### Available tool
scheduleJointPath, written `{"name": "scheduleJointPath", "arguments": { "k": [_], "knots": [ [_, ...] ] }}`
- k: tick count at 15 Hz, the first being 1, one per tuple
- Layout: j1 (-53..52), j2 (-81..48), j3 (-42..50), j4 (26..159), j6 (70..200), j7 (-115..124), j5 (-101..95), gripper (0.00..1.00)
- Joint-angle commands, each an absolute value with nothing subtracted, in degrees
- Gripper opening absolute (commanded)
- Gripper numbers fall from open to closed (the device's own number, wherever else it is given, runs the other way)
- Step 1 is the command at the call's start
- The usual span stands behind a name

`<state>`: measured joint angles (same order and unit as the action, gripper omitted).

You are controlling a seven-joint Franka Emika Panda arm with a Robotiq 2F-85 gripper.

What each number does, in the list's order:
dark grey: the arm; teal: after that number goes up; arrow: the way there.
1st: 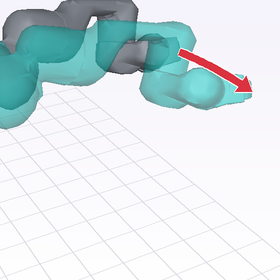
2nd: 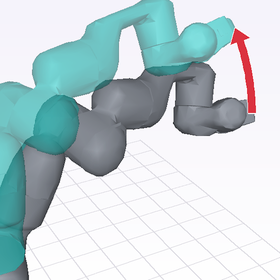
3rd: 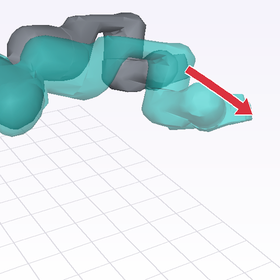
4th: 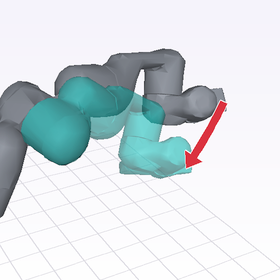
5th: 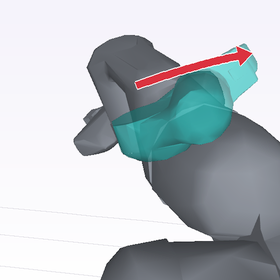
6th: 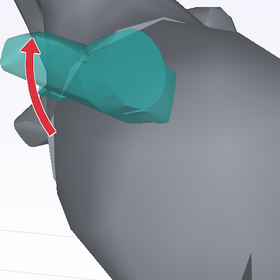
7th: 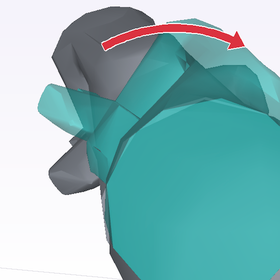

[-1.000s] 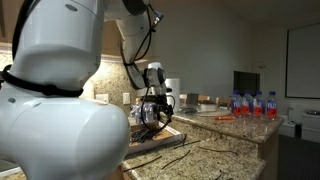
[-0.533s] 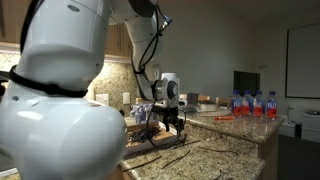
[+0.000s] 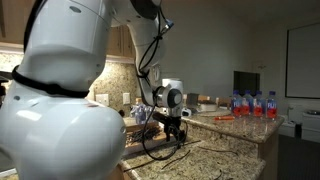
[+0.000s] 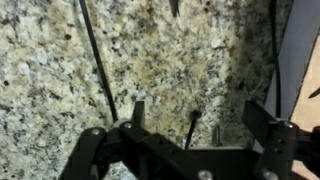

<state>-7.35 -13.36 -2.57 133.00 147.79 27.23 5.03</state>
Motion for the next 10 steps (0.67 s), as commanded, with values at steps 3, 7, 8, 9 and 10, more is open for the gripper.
{"name": "scheduleJointPath", "arguments": {
  "k": [3, 7, 8, 9, 10],
  "knots": [
    [-5.85, -16.20, -1.17, 133.14, 151.57, 25.74, 7.47, 1.00],
    [-5.58, -19.00, -2.05, 131.75, 152.96, 24.76, 10.07, 0.84],
    [-5.62, -19.29, -2.15, 131.35, 153.25, 24.69, 10.52, 0.81],
    [-5.55, -19.37, -2.28, 131.02, 153.27, 24.57, 10.97, 0.78],
    [-5.55, -19.31, -2.36, 130.79, 153.25, 24.55, 11.39, 0.73]
  ]
}}
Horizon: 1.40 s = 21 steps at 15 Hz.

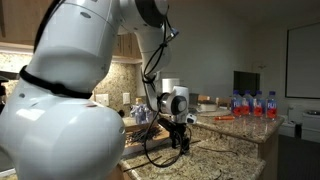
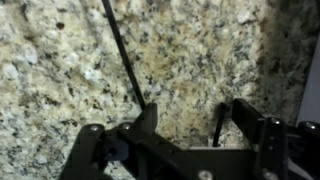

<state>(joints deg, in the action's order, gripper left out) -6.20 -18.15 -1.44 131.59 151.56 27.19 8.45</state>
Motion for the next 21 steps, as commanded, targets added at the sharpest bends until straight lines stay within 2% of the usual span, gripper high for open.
{"name": "scheduleJointPath", "arguments": {
  "k": [1, 2, 3, 4, 5, 10, 11, 14, 15, 21],
  "knots": [
    [-5.52, -19.32, -2.50, 130.51, 153.28, 24.43, 11.78, 0.70],
    [-5.51, -19.26, -2.58, 130.26, 153.28, 24.37, 12.04, 0.73],
    [-5.55, -19.31, -2.59, 130.06, 153.47, 24.43, 12.21, 0.67],
    [-5.54, -19.36, -2.68, 129.81, 153.36, 24.40, 12.44, 0.48],
    [-5.52, -19.51, -2.80, 129.66, 153.39, 24.30, 12.66, 0.44],
    [-5.54, -20.04, -3.44, 129.30, 153.00, 23.86, 13.96, 0.11],
    [-5.52, -20.10, -3.60, 129.20, 152.96, 23.76, 14.21, 0.07],
    [-5.50, -20.11, -3.95, 128.87, 152.80, 23.56, 14.61, 0.02],
    [-5.45, -20.02, -3.97, 128.95, 152.70, 23.45, 14.65, 0.06],
    [-4.85, -17.15, -4.30, 130.58, 152.32, 21.13, 15.95, 0.06]
  ]
}}
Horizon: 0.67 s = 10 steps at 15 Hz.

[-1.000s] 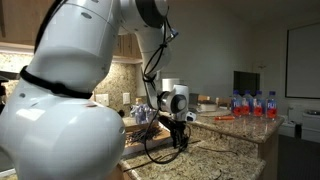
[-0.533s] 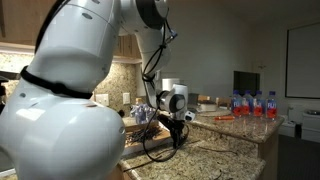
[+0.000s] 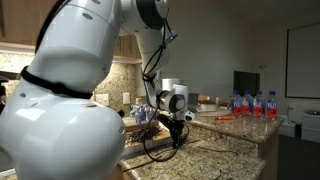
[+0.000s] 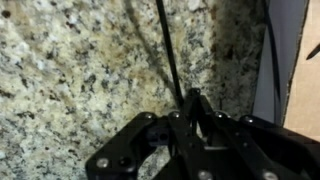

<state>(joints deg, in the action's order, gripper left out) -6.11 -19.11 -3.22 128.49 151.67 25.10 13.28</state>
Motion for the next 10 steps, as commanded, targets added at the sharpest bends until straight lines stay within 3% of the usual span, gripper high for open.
{"name": "scheduleJointPath", "arguments": {
  "k": [1, 10],
  "knots": [
    [-4.86, -15.93, -4.30, 131.17, 152.43, 20.61, 16.05, 0.06],
    [-5.20, -1.58, -5.67, 135.45, 151.89, 12.96, 19.74, 0.06]
  ]
}}
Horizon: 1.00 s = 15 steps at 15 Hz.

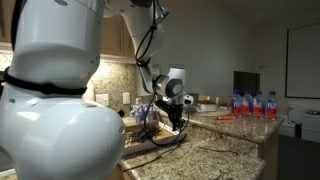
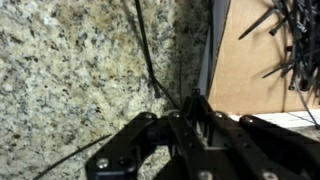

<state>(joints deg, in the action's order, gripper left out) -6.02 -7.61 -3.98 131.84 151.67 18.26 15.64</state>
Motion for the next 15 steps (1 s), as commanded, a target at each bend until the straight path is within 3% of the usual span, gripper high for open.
{"name": "scheduleJointPath", "arguments": {
  "k": [1, 12, 13, 15],
  "knots": [
    [-5.60, -0.54, -6.26, 135.18, 151.15, 10.89, 21.57, 0.06],
    [-16.84, -7.13, -16.84, 126.60, 144.55, 7.92, 25.58, 0.07],
    [-17.37, -8.56, -16.96, 125.74, 144.83, 10.10, 23.35, 0.34],
    [-18.01, -10.14, -16.12, 124.53, 144.63, 14.23, 18.87, 0.41]
  ]
}}
